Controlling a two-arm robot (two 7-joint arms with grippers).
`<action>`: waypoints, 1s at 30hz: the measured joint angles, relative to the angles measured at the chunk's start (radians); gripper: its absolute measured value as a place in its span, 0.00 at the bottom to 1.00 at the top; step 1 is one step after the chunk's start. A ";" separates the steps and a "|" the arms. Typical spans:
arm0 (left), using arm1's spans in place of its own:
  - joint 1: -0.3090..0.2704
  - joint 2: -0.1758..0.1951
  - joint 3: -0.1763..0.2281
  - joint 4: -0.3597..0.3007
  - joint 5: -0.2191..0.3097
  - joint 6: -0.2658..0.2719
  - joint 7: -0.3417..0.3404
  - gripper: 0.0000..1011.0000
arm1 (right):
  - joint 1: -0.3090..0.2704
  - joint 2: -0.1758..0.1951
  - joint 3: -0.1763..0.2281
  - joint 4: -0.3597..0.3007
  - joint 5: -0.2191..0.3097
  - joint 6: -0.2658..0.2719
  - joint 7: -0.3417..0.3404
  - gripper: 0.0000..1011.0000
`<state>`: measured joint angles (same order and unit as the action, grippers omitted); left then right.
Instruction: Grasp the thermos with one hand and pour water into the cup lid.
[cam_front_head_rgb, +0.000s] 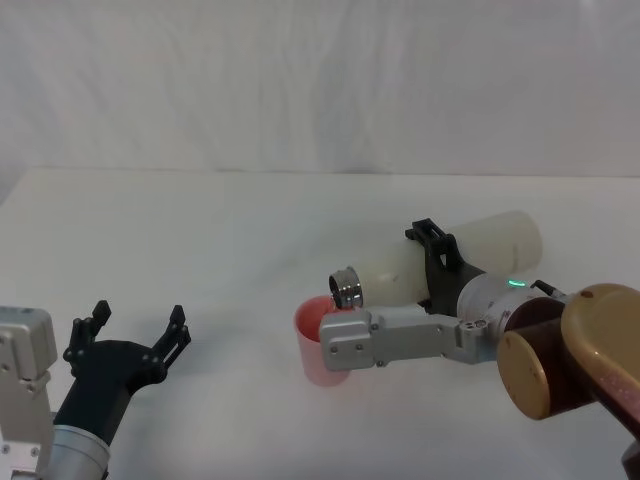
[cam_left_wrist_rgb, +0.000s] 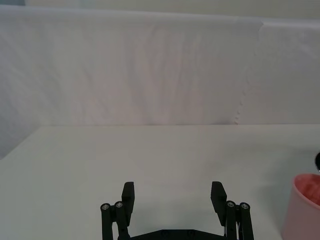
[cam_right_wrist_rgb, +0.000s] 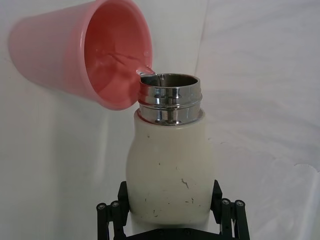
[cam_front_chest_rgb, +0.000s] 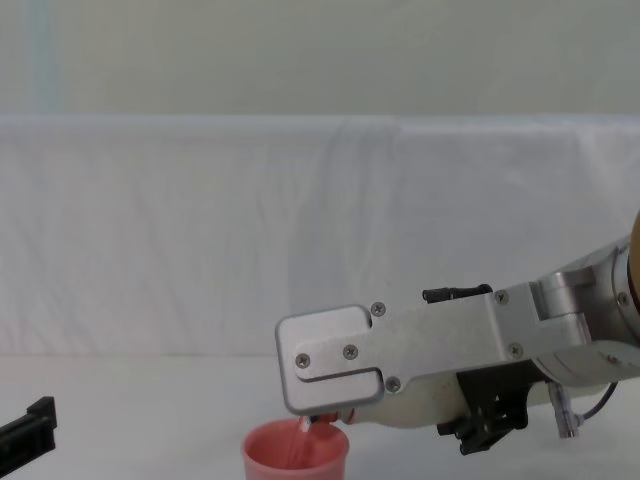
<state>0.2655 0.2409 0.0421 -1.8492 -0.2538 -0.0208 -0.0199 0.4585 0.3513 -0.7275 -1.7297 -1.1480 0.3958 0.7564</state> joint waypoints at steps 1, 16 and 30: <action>0.000 0.000 0.000 0.000 0.000 0.000 0.000 0.99 | 0.000 0.000 0.000 0.000 0.000 0.000 0.000 0.95; 0.000 0.000 0.000 0.000 0.000 0.000 0.000 0.99 | -0.012 0.002 0.015 -0.010 0.014 -0.001 -0.018 0.95; 0.000 0.000 0.000 0.000 0.000 0.000 0.000 0.99 | -0.091 -0.007 0.103 -0.065 0.120 0.003 -0.114 0.95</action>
<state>0.2655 0.2410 0.0421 -1.8492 -0.2538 -0.0208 -0.0199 0.3675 0.3439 -0.6249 -1.7948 -1.0281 0.3985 0.6429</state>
